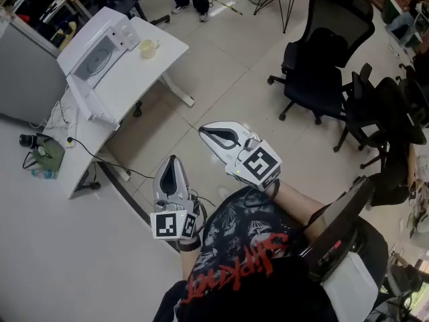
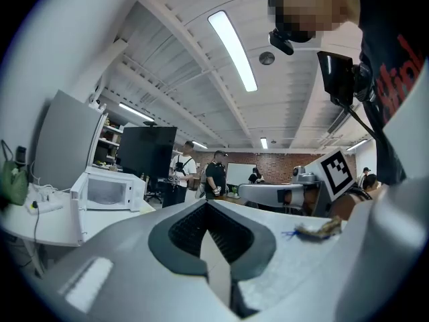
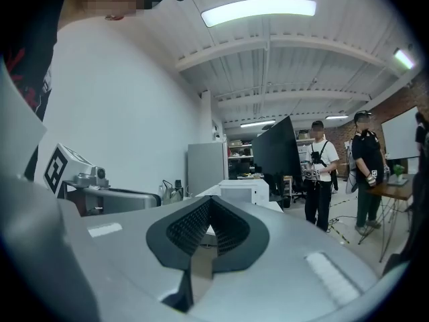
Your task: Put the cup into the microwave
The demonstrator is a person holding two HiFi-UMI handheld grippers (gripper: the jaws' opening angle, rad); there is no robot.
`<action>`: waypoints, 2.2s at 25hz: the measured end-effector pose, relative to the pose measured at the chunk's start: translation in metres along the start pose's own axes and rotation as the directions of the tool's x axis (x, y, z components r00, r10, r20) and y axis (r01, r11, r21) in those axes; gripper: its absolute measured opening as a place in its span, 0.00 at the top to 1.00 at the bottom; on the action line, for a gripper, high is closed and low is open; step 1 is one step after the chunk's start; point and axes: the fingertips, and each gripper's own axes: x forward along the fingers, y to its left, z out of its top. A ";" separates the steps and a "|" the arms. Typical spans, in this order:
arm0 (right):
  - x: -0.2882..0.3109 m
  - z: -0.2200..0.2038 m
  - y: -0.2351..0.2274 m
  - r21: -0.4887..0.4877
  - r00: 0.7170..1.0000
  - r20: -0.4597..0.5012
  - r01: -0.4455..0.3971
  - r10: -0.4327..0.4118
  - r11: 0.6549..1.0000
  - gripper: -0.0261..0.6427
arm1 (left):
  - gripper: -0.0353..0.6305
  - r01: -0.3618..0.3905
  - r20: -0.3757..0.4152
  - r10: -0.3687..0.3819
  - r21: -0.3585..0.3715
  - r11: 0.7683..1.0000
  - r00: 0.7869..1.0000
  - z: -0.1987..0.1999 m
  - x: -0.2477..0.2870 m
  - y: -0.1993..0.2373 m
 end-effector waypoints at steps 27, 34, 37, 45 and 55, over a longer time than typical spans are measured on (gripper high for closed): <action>0.212 0.018 -0.218 0.028 0.972 0.061 -0.231 0.229 0.973 0.96 | 0.94 -0.293 0.006 0.293 0.056 0.954 0.956 0.024 0.225 0.176; 0.309 0.011 -0.216 0.060 0.966 0.011 -0.259 0.259 0.964 0.96 | 0.94 -0.293 -0.013 0.294 0.058 0.954 0.956 0.021 0.254 0.260; 0.356 0.006 -0.219 0.026 0.970 0.018 -0.242 0.241 0.970 0.96 | 0.94 -0.258 -0.025 0.259 0.051 0.965 0.965 0.016 0.270 0.303; 0.459 0.020 -0.218 0.024 0.993 0.013 -0.121 0.121 0.992 0.96 | 0.94 -0.166 -0.041 0.167 0.036 0.985 0.985 0.032 0.297 0.411; 0.506 -0.092 -0.272 0.071 0.988 -0.156 0.003 0.008 0.997 0.74 | 0.94 -0.130 -0.036 0.130 -0.002 0.991 0.991 0.041 0.322 0.480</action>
